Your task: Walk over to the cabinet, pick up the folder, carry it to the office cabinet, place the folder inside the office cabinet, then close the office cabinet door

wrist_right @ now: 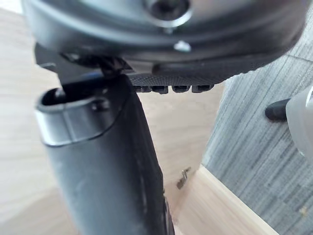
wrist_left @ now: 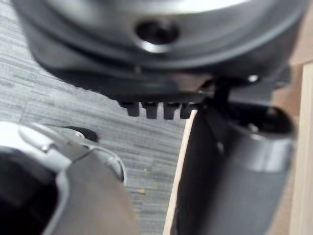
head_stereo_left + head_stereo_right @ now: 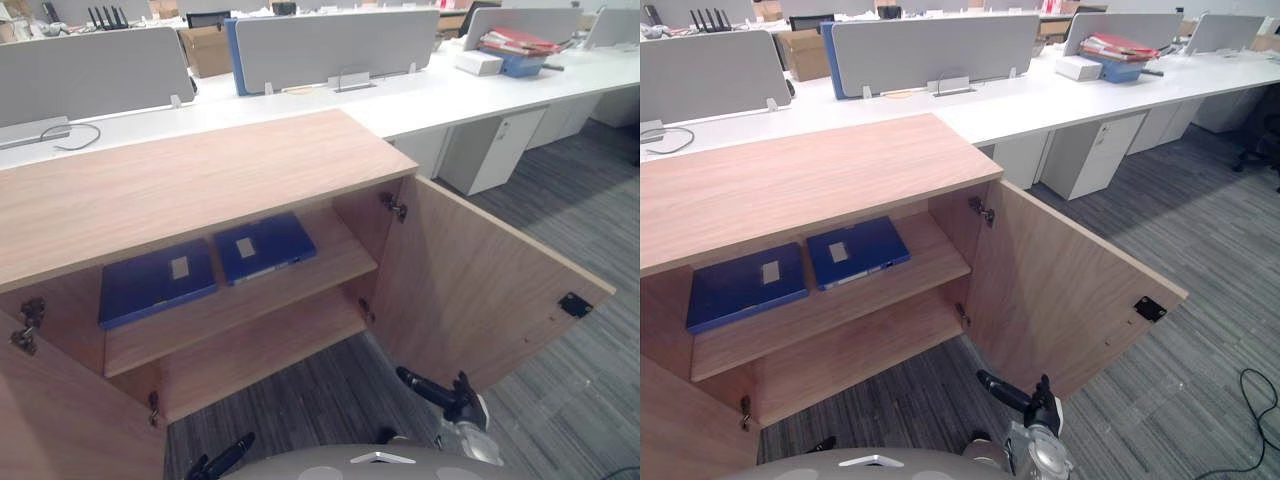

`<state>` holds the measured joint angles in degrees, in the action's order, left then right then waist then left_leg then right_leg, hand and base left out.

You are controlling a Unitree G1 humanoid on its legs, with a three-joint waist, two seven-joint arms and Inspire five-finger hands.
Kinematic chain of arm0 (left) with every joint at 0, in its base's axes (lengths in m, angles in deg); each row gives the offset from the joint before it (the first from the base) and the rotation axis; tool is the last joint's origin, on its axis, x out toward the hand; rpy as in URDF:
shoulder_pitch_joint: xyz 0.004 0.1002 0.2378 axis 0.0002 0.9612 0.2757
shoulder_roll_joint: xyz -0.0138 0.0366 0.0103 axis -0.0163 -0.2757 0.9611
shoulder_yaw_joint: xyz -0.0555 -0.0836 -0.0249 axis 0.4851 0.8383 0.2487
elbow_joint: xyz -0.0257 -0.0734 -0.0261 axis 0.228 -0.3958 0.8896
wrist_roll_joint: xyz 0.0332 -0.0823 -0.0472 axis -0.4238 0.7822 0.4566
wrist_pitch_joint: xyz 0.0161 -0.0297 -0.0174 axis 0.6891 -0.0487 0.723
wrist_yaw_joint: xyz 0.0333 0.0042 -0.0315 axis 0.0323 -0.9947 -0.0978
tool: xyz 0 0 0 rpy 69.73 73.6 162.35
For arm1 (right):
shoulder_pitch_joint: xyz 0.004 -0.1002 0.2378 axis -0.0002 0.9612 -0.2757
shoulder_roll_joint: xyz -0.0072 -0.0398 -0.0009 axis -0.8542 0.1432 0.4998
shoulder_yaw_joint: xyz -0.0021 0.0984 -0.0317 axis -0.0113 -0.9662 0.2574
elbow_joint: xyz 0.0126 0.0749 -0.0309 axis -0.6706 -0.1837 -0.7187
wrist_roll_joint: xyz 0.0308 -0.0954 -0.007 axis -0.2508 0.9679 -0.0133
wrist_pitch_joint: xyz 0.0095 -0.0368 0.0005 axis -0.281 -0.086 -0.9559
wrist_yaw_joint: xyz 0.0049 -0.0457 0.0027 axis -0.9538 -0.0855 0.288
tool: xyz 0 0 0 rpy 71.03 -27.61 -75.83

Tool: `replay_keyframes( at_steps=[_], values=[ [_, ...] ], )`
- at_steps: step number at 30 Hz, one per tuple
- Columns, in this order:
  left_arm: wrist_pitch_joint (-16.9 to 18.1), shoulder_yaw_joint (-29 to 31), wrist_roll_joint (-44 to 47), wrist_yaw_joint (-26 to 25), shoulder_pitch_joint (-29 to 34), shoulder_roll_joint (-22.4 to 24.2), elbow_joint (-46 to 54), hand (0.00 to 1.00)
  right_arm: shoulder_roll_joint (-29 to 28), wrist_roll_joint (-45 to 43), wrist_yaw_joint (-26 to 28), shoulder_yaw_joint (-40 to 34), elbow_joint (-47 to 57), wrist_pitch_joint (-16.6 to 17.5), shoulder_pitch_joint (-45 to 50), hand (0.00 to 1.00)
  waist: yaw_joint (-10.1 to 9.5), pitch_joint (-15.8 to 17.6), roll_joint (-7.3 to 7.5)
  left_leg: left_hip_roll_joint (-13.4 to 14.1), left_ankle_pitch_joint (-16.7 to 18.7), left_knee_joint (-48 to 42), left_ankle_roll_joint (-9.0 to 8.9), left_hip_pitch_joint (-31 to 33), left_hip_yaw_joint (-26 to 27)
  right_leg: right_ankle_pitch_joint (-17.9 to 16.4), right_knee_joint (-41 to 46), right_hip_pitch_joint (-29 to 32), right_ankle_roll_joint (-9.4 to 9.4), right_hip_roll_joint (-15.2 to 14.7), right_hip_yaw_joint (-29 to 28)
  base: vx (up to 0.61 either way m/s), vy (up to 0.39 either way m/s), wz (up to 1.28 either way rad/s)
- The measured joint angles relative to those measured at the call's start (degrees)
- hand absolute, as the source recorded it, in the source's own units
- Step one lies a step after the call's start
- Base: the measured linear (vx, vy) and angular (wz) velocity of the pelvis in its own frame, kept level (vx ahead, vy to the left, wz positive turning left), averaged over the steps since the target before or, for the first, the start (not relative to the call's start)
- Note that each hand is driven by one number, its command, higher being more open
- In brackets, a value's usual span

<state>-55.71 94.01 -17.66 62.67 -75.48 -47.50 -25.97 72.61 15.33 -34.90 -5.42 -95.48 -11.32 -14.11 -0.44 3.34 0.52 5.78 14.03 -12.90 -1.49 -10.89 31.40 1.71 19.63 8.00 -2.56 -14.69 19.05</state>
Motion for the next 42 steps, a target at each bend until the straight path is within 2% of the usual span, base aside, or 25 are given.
replay_keyframes(
  at_steps=[1,2,3,5,7,8,9,10,11,12,13,20,26,30,39,40,42],
  values=[
    [-0.14,-0.77,0.03,0.06,0.04,-0.58,-0.08,1.0,0.0,0.09,-0.55,-1.72,0.04,0.03,-0.35,1.0,0.07,0.07,0.5,-0.01,-0.38,0.46,-0.79,-0.55,-0.04,-0.36,1.24,-0.22,0.79,-1.06,0.97,0.15,-0.087,-0.11],
    [-0.32,-1.38,0.02,0.14,-0.4,-1.94,-0.95,1.0,0.43,0.18,-1.23,-4.31,0.04,0.06,-1.6,1.0,-0.18,-0.14,1.82,-1.11,-0.96,1.64,-1.76,-1.49,-0.44,-1.62,0.83,-0.61,2.18,-0.99,1.92,0.13,-0.088,-0.22],
    [-0.44,-1.33,-0.02,0.13,-0.68,-1.9,-1.57,1.0,0.97,0.24,-1.48,-5.48,0.09,0.06,-2.43,1.0,-0.12,0.08,2.07,-1.08,-1.36,2.36,-1.93,-1.68,-0.43,-1.58,0.29,-0.61,2.21,-0.35,1.85,0.06,-0.083,-0.3],
    [-0.91,-1.29,-1.44,0.28,-0.76,-2.04,-2.74,1.0,2.72,2.34,-2.42,-8.55,1.31,0.09,-4.8,1.0,0.68,-0.03,1.7,-1.38,-1.5,4.4,-2.19,-2.0,-0.41,-1.31,-0.83,-0.29,2.43,0.87,1.54,-0.03,-0.073,-0.33],
    [-0.98,-1.2,-2.05,0.34,-0.41,-2.07,-2.78,1.0,3.41,2.45,-2.51,-10.84,3.98,0.1,-5.73,1.0,-0.49,0.11,1.97,-2.5,-1.53,6.86,-1.78,-2.87,-2.22,-1.86,-4.36,-0.45,3.45,2.35,0.76,-0.13,-0.052,-0.65],
    [-0.99,-1.21,-2.08,0.39,-0.07,-1.82,-2.72,1.0,4.11,2.67,-2.48,-11.69,4.67,0.18,-6.37,1.0,-1.03,0.06,1.58,-2.32,-1.68,8.51,-1.44,-3.65,-2.21,-3.05,-5.22,-1.32,3.3,2.15,3.51,-0.12,0.0,-0.64],
    [-1.02,-1.13,-2.16,0.65,0.46,-2.02,-2.74,1.0,4.92,4.43,-2.45,-11.84,4.71,0.24,-7.01,1.0,-0.84,-0.05,1.44,-1.94,-2.1,8.74,-0.97,-3.6,-2.02,-3.61,-2.33,-1.28,2.83,0.72,5.74,-0.07,0.0,-0.44],
    [-1.0,-1.07,-2.16,0.67,0.56,-2.43,-2.73,1.0,5.25,4.65,-2.48,-11.93,4.77,0.34,-6.86,1.0,-0.67,0.16,2.86,-2.13,-2.12,8.72,-1.03,-3.68,-2.09,-3.65,-1.69,-1.52,2.96,0.23,5.75,0.01,-0.028,-0.21],
    [-1.08,-0.93,-2.2,0.5,0.48,-2.84,-2.78,1.0,5.95,4.67,-2.42,-12.59,4.67,0.31,-6.94,1.0,-1.13,0.23,3.42,-1.91,-2.3,8.68,-1.52,-4.12,-2.36,-3.01,-3.57,-2.56,4.28,0.87,5.99,0.04,-0.033,-0.15],
    [-1.11,-0.09,-2.2,0.6,0.71,-2.77,-2.75,1.0,6.82,4.72,-2.38,-12.55,4.85,0.33,-6.94,1.0,-1.12,-0.03,3.02,-1.22,-2.5,8.96,-1.86,-4.08,-2.91,-1.98,-6.37,-3.62,4.71,2.58,6.01,0.09,-0.05,-0.29],
    [-1.13,0.78,-2.19,0.59,0.8,-2.31,-2.55,1.0,7.73,5.81,-2.21,-12.48,5.53,0.33,-7.11,1.0,-1.15,-0.18,3.21,-0.67,-2.74,9.17,-2.25,-4.04,-3.01,-0.91,-8.74,-4.22,4.53,4.06,5.73,0.05,-0.034,-0.25],
    [-1.11,0.83,-2.15,0.5,0.28,-1.19,0.15,1.0,9.76,8.75,-0.37,-12.1,7.31,0.36,-8.65,1.0,-0.88,0.81,1.5,-0.4,-3.52,9.2,-2.89,-3.64,-3.67,0.36,-10.01,-4.26,4.54,5.1,5.21,0.07,-0.002,-0.04],
    [-0.92,-0.15,-2.18,0.92,0.03,-1.34,1.33,1.0,13.3,8.93,1.87,-6.0,6.99,0.52,-12.94,1.0,-1.12,1.28,1.24,-1.34,-3.44,10.12,-2.68,-3.65,-5.74,2.02,-12.76,-5.42,5.3,4.97,5.7,0.01,0.019,0.05],
    [-0.92,-0.11,-2.21,0.95,1.08,-1.33,1.22,1.0,16.29,8.15,2.17,-4.87,5.69,0.61,-13.8,1.0,-1.09,1.66,1.07,-1.69,-3.2,10.17,-2.28,-3.53,-6.33,2.53,-13.55,-5.78,5.54,5.01,5.81,-0.01,-0.002,0.03],
    [-0.88,0.89,-2.26,1.37,2.09,-1.34,1.17,1.0,23.43,0.55,6.04,2.08,5.2,0.63,-13.74,1.0,-0.48,1.79,0.88,-1.7,-3.17,10.04,-2.02,-1.99,-6.85,5.3,-18.53,-6.33,5.32,5.88,5.75,-0.03,-0.019,-0.03],
    [-0.85,0.9,-2.27,1.35,2.24,-1.34,1.15,1.0,26.27,-0.53,6.17,5.31,5.01,0.66,-13.72,1.0,-0.05,1.83,0.99,-1.68,-3.17,9.96,-2.01,-1.55,-6.86,5.82,-19.46,-6.32,5.28,6.07,5.73,-0.05,-0.029,-0.07],
    [-0.85,0.93,-2.26,1.39,2.56,-1.4,0.74,1.0,35.61,-0.59,8.2,14.2,4.95,0.67,-13.63,1.0,1.0,1.99,1.39,-1.66,-3.12,9.96,-2.0,-1.15,-6.6,6.66,-21.36,-6.38,5.35,6.72,5.25,-0.05,-0.027,-0.18]
  ],
)
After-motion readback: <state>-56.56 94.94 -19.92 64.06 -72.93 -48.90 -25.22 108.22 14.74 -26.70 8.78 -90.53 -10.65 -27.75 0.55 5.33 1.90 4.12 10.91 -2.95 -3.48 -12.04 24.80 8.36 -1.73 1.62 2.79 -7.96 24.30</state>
